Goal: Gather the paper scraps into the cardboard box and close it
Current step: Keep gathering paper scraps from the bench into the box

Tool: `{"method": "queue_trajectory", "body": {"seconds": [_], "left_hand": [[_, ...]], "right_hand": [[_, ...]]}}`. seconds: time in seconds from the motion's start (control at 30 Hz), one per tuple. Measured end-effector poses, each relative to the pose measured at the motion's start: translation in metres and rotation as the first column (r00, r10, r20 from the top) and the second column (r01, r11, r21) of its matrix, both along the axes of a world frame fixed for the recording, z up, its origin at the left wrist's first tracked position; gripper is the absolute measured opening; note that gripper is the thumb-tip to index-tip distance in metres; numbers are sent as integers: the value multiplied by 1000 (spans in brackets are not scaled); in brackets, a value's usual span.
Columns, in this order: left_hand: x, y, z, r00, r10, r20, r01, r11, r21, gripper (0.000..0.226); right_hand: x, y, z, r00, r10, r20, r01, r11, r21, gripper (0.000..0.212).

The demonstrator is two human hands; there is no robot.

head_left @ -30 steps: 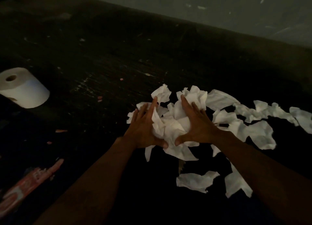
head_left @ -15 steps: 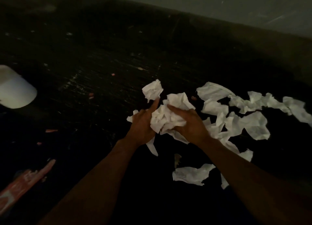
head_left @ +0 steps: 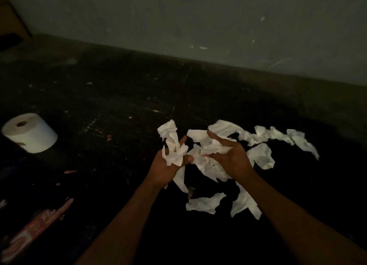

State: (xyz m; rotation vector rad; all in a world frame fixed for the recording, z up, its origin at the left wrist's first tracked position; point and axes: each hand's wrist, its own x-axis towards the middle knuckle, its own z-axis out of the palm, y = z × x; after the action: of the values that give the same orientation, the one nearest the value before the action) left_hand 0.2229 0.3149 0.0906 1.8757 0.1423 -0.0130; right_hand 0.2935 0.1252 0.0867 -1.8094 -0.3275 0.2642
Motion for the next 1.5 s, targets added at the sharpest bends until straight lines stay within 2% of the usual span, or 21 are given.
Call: {"method": "queue_trajectory", "body": {"seconds": [0.1,0.17,0.2,0.4,0.63,0.7,0.77,0.87,0.93,1.03,1.1,1.2,1.27,1.33,1.43,1.5], "left_hand": [[1,-17,25,999,-11,30,10,1000,23,55],[4,-29,42,997,-54,48,47,987,152,56],[5,-38,51,995,-64,72,51,984,169,57],[6,-111,108,978,-67,200,52,995,80,52],[12,-255,154,922,-229,313,138,948,287,54],[11,-312,163,910,-285,300,187,930,316,63],[1,-375,174,904,-300,303,241,946,218,68],[-21,-474,185,890,-297,346,292,954,67,61],[-32,-538,186,877,-339,340,336,939,72,59],[-53,-620,178,867,-399,298,399,915,65,58],[-64,-663,163,895,-385,226,396,918,-4,55],[-76,-712,137,910,-398,118,401,916,5,43],[-81,-734,118,887,-460,31,458,887,60,37],[-86,-745,100,887,-462,-3,459,881,115,44],[-89,-744,80,934,-358,13,351,922,162,46],[-88,-741,71,940,-340,-6,334,920,207,40]], "right_hand": [[-4,-17,30,996,-34,81,36,999,-27,70],[-3,-33,50,996,-67,66,69,997,-23,65],[-5,-43,61,997,-70,45,70,998,-2,63],[-21,-121,130,975,-199,96,189,977,103,56],[-53,-273,190,918,-330,221,313,944,107,43],[-67,-327,202,891,-371,260,357,929,101,41],[-83,-387,213,863,-405,303,392,914,105,46],[-110,-477,224,824,-449,345,452,889,75,48],[-127,-537,223,790,-511,339,528,848,48,42],[-156,-614,205,737,-607,299,641,767,-22,20],[-175,-656,185,714,-652,257,683,728,-52,20],[-200,-703,151,666,-731,150,745,663,-79,28],[-211,-725,123,664,-738,116,747,655,-110,42],[-220,-737,104,665,-737,122,747,654,-124,48],[-224,-746,90,658,-745,110,753,644,-138,35],[-221,-750,84,706,-699,115,706,684,-185,28]]}}
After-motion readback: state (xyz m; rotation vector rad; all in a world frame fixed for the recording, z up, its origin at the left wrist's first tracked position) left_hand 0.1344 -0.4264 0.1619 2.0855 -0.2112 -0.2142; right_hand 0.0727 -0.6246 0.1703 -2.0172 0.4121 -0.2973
